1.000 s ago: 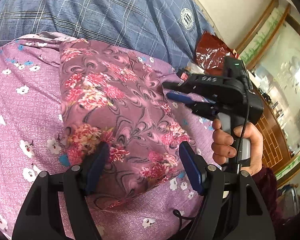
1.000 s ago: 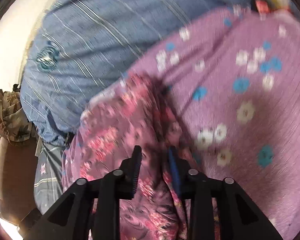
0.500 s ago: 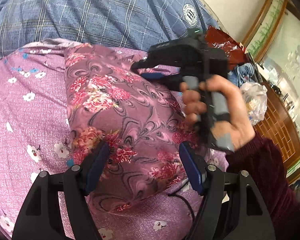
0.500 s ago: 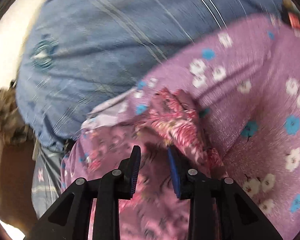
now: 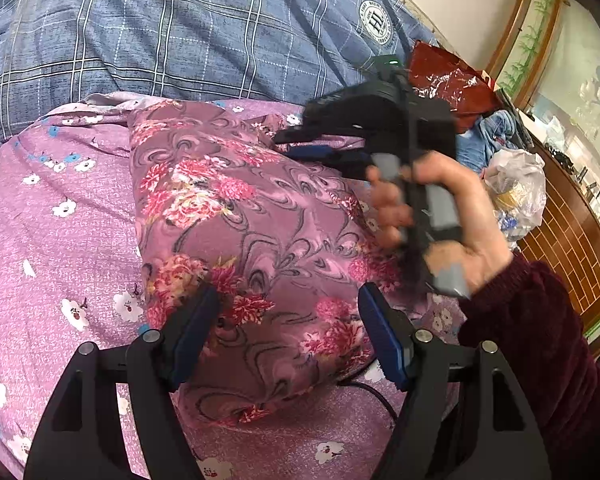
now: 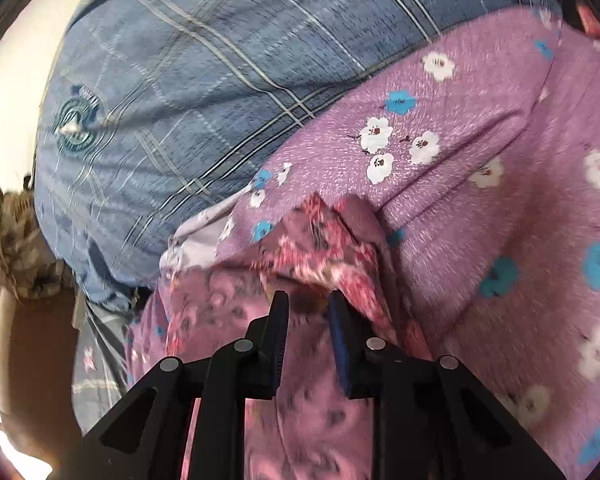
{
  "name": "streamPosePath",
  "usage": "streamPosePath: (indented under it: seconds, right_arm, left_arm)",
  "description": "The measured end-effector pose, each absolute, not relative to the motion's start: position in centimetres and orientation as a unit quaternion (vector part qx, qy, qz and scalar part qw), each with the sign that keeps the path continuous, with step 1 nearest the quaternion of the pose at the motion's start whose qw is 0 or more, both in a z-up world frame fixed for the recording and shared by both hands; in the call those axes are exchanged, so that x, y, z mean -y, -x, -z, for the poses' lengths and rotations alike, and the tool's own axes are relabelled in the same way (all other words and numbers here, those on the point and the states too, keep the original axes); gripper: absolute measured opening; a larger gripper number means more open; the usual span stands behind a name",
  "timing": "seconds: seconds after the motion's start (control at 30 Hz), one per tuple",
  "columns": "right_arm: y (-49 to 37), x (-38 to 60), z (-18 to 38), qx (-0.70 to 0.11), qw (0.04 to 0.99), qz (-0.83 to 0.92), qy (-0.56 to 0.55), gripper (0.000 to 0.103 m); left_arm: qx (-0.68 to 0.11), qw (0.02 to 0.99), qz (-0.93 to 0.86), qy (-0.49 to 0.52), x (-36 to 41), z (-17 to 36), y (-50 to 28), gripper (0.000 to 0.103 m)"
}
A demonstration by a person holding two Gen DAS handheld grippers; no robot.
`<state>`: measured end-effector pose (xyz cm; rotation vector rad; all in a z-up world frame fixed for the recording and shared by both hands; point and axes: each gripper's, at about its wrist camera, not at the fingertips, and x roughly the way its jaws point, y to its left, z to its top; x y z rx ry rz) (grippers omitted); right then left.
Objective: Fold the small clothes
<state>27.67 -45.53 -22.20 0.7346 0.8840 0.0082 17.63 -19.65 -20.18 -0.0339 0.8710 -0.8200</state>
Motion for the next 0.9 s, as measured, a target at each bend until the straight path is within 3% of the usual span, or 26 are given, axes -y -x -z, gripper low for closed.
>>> streamPosePath:
  seconds: [0.23,0.4,0.57,0.67,0.9]
  right_arm:
    - [-19.5,43.3,17.4,-0.386,0.878,-0.031,-0.283,0.034]
    - [-14.6,42.3,17.4,-0.38,0.883,-0.031,-0.273,0.04]
    - [-14.0,40.2,22.7,-0.475,0.842,-0.023,-0.255,0.039]
    - [-14.1,38.5,22.4,-0.486,0.852,-0.017,-0.194,0.039]
    - [-14.1,35.8,19.4,-0.433,0.893,0.045,-0.117,0.041]
  left_arm:
    - [-0.382,0.839,0.385,0.037,18.3,17.6,-17.5,0.072]
    - [-0.345,0.878,0.327,0.047,15.3,16.1,-19.3,0.076]
    - [-0.404,0.88,0.25,-0.006,15.0,19.4,-22.1,0.076]
    - [-0.45,0.859,0.232,-0.068,16.5,22.3,-22.1,0.077]
    - [-0.388,0.89,0.235,-0.042,15.0,19.4,-20.6,0.076]
